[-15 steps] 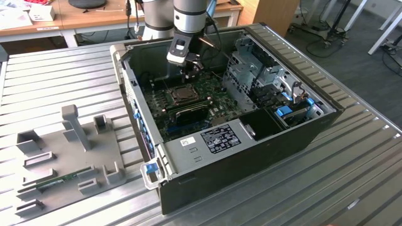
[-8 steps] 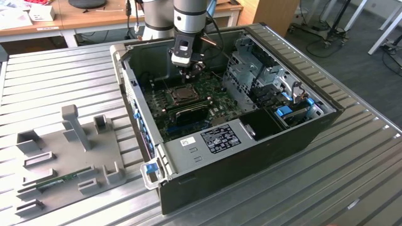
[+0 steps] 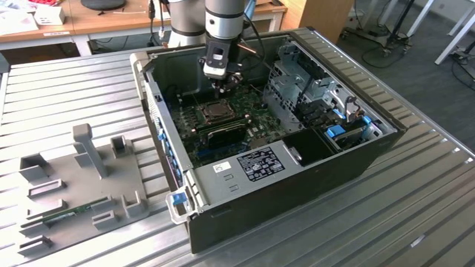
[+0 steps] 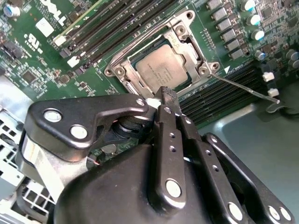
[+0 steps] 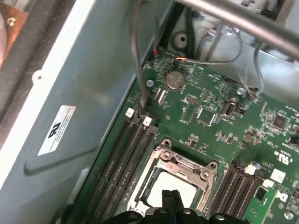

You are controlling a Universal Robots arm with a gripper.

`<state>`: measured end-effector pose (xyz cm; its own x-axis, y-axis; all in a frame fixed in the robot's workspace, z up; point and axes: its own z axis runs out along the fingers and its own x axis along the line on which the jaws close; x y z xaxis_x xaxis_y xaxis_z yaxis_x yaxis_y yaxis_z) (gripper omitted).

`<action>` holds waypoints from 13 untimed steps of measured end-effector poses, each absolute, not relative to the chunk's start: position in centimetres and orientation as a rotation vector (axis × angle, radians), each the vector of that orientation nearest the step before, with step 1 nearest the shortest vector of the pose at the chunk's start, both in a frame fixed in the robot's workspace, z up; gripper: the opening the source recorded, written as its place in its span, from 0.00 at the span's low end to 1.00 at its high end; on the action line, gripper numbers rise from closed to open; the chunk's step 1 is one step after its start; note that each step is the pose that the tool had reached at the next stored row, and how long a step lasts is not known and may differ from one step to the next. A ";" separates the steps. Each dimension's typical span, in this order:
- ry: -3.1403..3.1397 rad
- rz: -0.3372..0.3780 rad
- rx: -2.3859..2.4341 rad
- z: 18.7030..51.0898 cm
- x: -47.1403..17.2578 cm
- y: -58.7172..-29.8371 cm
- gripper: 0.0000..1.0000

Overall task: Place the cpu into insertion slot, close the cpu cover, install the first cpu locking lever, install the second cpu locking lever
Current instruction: 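Close the cpu cover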

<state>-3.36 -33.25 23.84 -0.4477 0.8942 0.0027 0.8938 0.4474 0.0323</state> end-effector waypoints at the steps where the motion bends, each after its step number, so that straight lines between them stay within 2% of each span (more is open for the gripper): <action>1: 2.675 0.045 1.619 23.8 -3.4 -33.2 0.10; 13: 2.839 0.048 1.317 23.8 -3.4 -33.2 0.10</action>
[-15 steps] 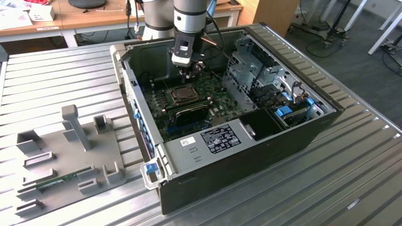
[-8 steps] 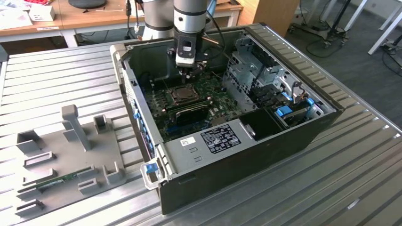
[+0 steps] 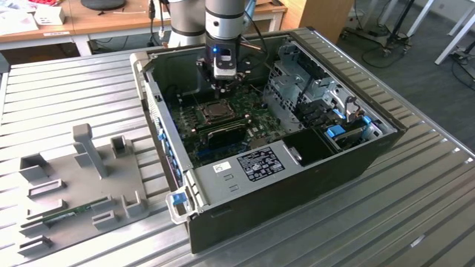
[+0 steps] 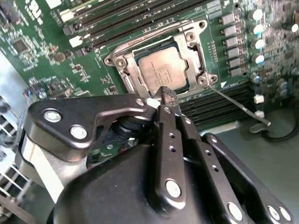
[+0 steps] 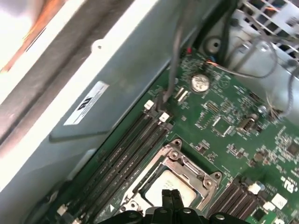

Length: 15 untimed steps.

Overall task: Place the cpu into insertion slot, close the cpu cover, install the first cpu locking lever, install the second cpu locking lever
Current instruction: 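Close the cpu cover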

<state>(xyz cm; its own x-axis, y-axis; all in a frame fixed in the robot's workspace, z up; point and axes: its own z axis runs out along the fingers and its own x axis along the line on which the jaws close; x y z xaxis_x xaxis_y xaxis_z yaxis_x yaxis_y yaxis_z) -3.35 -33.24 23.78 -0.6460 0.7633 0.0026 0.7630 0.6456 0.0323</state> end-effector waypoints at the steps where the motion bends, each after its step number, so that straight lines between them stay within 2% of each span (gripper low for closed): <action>1: 2.851 0.048 1.291 23.8 -3.4 -33.2 0.10; 15: 2.996 0.050 0.920 23.7 -3.4 -33.2 0.10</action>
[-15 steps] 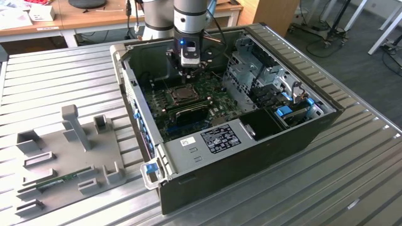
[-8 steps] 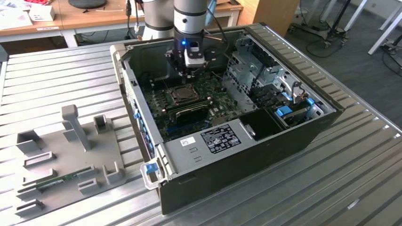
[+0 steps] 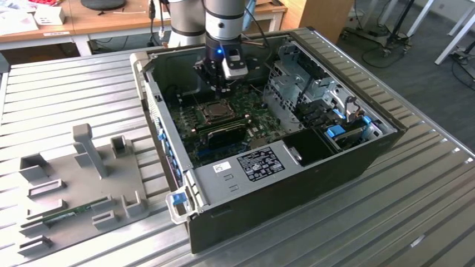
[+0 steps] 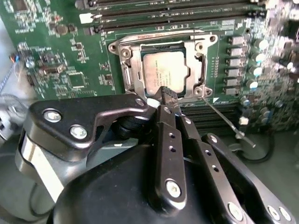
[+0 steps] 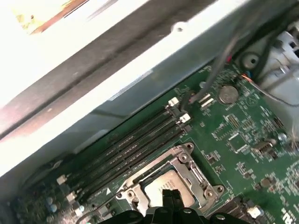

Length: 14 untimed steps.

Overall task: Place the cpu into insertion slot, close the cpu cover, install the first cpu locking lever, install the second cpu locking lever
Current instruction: 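Close the cpu cover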

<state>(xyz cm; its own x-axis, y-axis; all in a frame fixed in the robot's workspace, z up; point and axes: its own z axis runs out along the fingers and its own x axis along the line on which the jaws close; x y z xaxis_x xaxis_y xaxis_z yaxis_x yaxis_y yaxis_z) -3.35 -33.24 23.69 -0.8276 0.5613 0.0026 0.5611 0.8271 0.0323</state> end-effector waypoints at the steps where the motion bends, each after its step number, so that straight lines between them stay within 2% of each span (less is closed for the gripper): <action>1: 3.004 0.050 0.893 23.7 -3.4 -33.2 0.10; 14: 3.093 0.050 0.533 23.7 -3.4 -33.2 0.10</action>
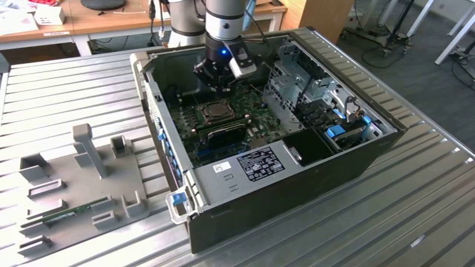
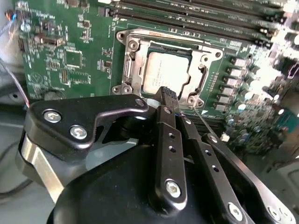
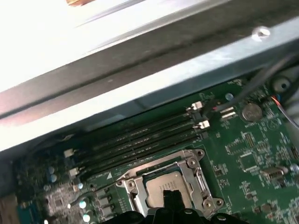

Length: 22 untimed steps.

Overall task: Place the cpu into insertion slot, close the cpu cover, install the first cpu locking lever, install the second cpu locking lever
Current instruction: 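Close the cpu cover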

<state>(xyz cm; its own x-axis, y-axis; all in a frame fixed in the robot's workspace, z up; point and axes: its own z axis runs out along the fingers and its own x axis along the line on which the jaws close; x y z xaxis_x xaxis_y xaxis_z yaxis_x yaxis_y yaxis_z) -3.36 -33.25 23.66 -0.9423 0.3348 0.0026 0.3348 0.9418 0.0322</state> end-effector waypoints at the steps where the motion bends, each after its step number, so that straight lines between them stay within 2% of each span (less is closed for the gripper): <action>1: 3.098 0.051 0.505 23.7 -3.4 -33.2 0.10; 22: 3.098 0.055 0.335 23.6 -3.4 -33.2 0.10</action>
